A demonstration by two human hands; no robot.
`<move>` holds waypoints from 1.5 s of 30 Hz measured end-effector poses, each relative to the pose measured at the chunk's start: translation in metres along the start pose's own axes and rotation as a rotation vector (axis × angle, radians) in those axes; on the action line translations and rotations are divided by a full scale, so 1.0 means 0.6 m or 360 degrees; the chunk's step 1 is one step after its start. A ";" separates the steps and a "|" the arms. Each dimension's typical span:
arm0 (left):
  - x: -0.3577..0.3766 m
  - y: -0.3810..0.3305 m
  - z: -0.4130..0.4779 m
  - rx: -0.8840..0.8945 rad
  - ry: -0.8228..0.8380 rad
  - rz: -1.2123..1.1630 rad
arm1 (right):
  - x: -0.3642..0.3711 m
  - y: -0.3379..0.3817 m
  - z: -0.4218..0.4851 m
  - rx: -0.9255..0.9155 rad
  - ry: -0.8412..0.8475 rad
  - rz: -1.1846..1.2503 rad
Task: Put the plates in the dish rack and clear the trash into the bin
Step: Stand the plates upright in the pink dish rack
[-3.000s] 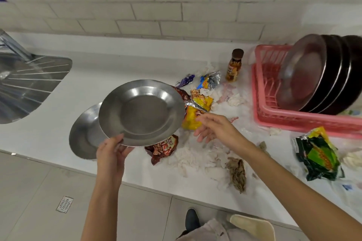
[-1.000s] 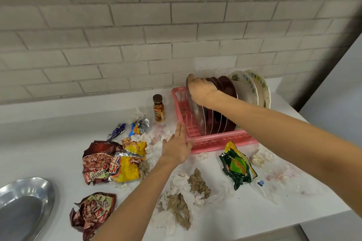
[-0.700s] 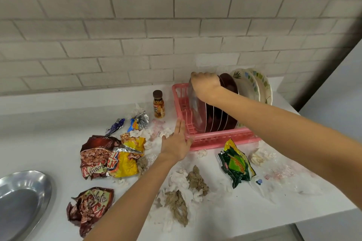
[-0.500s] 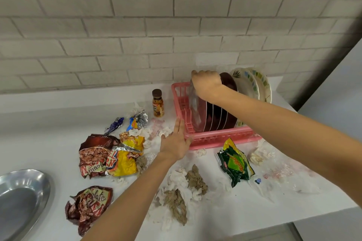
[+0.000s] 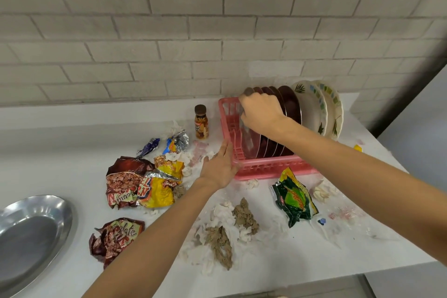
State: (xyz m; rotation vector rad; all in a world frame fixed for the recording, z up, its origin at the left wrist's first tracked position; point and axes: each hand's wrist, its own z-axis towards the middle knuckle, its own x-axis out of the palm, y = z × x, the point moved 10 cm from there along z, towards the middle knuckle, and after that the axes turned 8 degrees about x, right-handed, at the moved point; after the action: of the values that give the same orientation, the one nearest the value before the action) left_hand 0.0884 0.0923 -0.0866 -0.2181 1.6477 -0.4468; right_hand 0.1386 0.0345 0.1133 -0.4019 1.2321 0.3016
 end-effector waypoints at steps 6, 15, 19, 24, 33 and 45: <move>-0.040 -0.001 -0.043 0.0180 -0.0240 0.0021 | 0.025 0.040 -0.075 -0.0220 -0.0018 0.0252; -0.108 0.063 -0.245 0.0168 -0.0674 -0.0351 | 0.049 0.161 -0.163 -0.0418 0.0286 0.0777; -0.128 0.149 -0.370 -0.0121 -0.0906 -0.0493 | 0.073 0.244 -0.187 -0.0567 0.0429 0.0939; -0.121 0.293 -0.559 -0.0853 -0.1266 -0.0763 | 0.094 0.349 -0.206 -0.0748 0.0590 0.1048; 0.001 0.421 -0.747 -0.1699 -0.1640 -0.1823 | 0.105 0.484 -0.234 -0.0886 0.0792 0.1306; 0.035 0.474 -0.761 -0.1755 -0.1952 -0.2393 | 0.130 0.525 -0.278 -0.0820 0.1040 0.1546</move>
State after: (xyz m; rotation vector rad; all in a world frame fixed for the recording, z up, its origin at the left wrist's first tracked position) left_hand -0.3307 0.4142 -0.1897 -2.1152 0.0638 -0.2717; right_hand -0.1151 0.2404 -0.0489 -0.3172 1.9421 1.4243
